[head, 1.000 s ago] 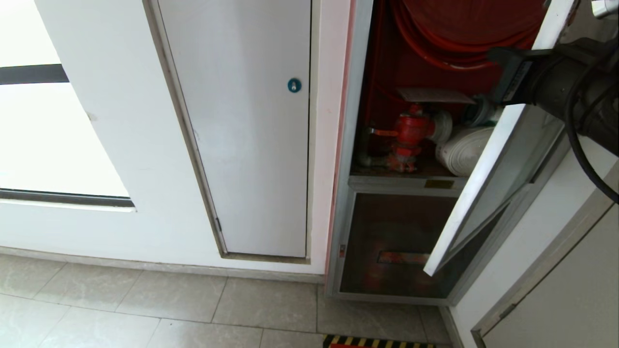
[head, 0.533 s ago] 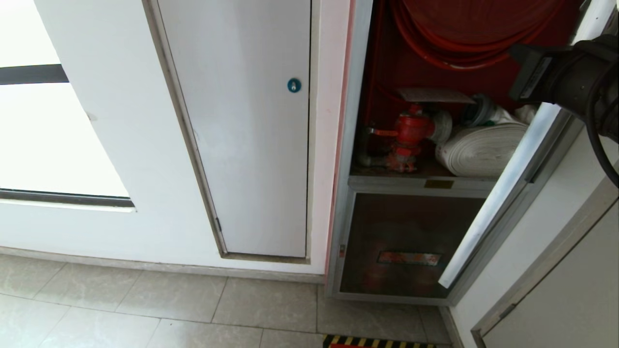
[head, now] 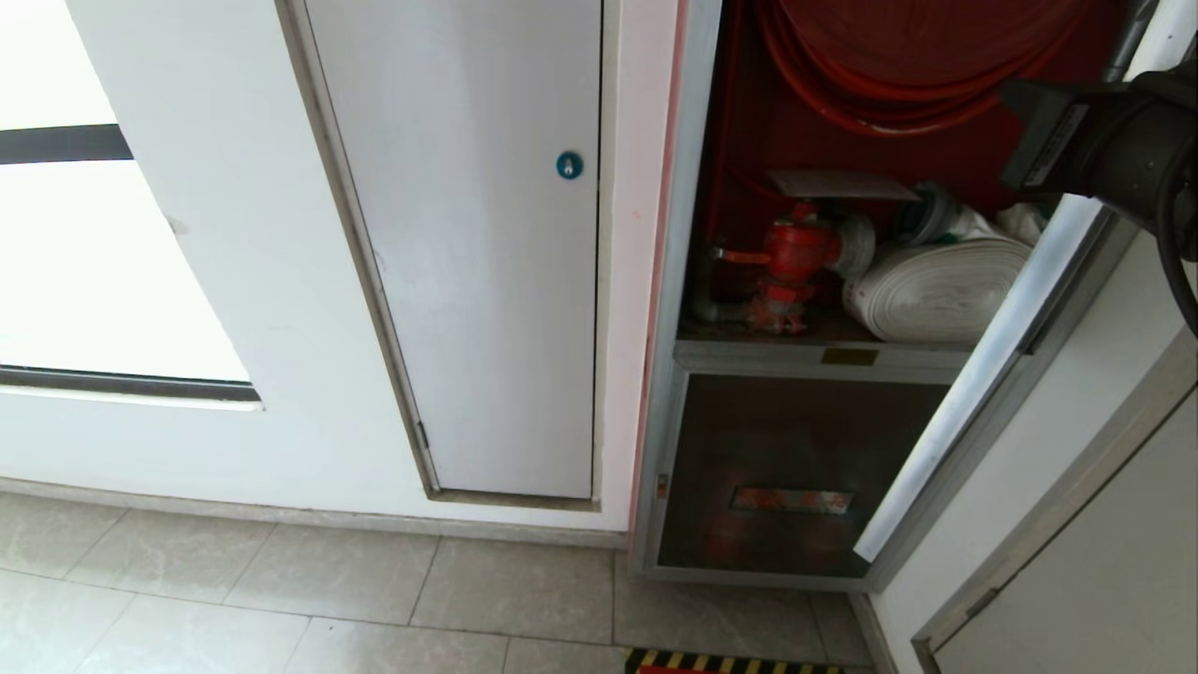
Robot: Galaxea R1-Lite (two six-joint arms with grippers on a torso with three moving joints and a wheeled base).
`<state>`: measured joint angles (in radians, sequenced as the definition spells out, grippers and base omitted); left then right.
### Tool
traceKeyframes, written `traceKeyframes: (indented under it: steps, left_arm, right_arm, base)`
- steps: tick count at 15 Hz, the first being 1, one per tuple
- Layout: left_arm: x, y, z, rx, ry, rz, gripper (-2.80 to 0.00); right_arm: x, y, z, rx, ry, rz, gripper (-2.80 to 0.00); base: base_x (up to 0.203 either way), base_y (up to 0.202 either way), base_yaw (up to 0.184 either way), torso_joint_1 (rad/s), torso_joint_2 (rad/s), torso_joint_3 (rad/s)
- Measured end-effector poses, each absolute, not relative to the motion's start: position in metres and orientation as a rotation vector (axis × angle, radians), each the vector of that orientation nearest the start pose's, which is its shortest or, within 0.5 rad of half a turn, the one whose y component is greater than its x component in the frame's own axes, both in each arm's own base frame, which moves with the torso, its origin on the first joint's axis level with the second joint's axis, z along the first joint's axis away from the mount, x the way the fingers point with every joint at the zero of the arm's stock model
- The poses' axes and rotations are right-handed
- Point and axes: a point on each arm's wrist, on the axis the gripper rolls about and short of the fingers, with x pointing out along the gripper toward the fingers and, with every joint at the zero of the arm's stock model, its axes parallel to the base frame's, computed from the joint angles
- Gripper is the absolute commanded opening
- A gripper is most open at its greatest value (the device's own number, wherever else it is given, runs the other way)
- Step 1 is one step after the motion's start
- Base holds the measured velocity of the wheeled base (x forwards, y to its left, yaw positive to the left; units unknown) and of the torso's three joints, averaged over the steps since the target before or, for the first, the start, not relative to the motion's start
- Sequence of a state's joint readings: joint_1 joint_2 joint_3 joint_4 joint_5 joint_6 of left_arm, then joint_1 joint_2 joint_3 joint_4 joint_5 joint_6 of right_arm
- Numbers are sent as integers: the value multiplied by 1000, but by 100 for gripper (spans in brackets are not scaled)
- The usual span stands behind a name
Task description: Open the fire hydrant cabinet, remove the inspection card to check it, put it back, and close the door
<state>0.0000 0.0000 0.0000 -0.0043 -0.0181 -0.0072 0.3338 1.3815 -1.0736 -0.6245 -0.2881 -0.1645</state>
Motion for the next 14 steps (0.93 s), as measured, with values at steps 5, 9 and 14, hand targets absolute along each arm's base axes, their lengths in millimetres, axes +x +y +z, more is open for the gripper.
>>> traceKeyframes:
  steps: [5, 9, 14]
  left_arm:
    - [-23, 0, 76, -7, -4, -18, -280]
    - [-23, 0, 76, -7, -4, -18, -280]
    - [-23, 0, 76, -8, -4, -18, -280]
  right_arm:
    - [215, 66, 345, -67, -305, 13, -280]
    - [208, 63, 342, -77, -273, 14, -280]
    - [198, 56, 341, -77, -278, -2, -280]
  base:
    - [0, 0, 0, 0, 0, 0]
    - [0, 0, 0, 0, 0, 0]
    - [0, 0, 0, 0, 0, 0]
